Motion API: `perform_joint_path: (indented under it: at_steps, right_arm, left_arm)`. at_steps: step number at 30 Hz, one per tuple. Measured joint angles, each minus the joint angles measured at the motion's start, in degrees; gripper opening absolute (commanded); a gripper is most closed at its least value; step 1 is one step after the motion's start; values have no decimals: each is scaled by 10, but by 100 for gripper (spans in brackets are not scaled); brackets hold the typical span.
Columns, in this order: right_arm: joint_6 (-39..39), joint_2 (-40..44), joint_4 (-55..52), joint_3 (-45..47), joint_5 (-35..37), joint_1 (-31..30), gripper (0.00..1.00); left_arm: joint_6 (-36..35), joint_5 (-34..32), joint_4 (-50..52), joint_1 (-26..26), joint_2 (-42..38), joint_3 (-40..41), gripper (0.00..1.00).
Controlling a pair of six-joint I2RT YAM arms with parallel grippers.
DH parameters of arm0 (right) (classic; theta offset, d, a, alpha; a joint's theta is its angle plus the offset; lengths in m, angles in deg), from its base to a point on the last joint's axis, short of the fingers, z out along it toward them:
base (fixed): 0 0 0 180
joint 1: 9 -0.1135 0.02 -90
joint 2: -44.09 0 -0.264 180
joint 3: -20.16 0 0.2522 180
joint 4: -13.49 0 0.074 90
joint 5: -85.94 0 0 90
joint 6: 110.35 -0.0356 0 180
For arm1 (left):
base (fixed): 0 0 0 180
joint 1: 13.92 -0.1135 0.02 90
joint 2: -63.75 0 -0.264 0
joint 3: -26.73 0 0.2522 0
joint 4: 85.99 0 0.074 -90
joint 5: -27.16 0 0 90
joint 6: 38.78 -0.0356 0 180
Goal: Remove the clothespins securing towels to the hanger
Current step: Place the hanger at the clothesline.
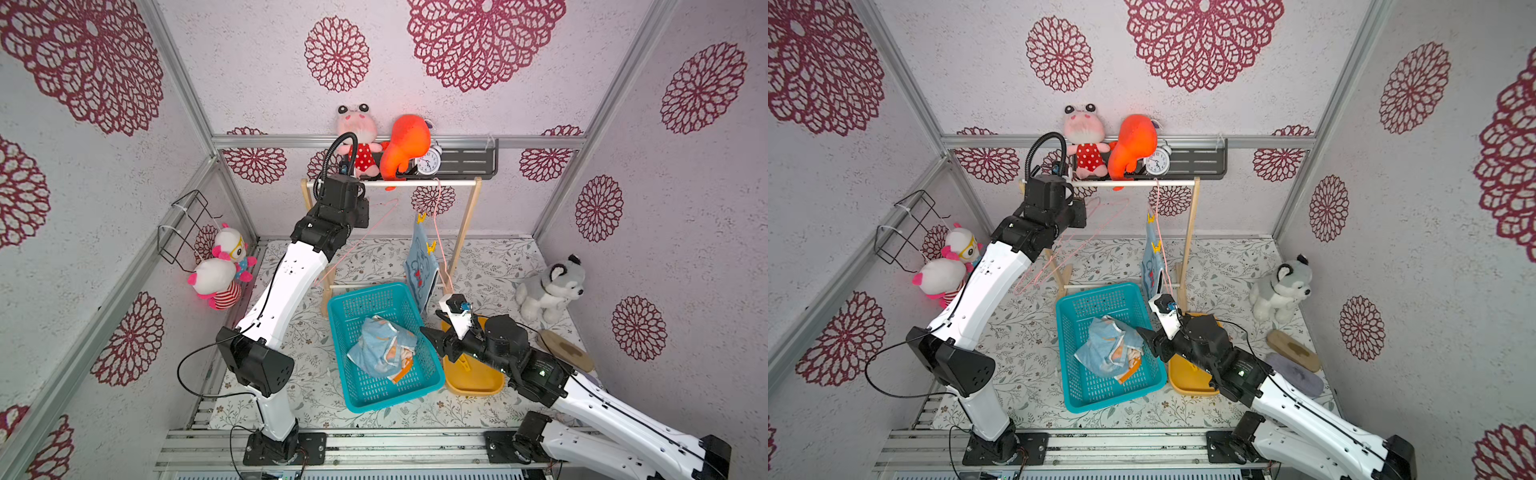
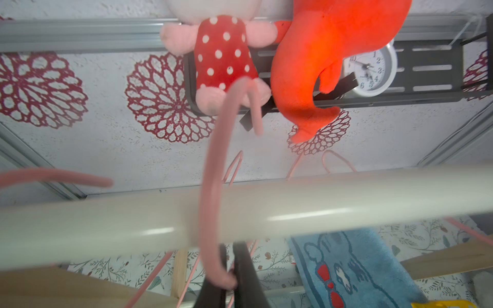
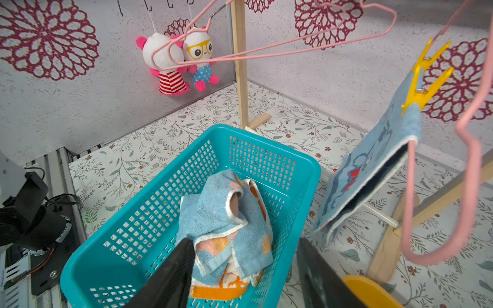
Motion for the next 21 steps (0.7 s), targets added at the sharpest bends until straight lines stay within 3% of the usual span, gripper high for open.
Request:
perform_joint_path:
  at_steps: [4,11,21]
  right_arm:
    - [0,0,0,0,0,1,63]
    - [0,0,-2,0,1,2,63]
    - [5,45,-49,-38,24,9,63]
  left_arm:
    - [5,-3,-16,-3,-10,26,14]
    - [12,-7,-29,-3,-39,72,43]
    - [7,-14,-37,-3,-100,109,48]
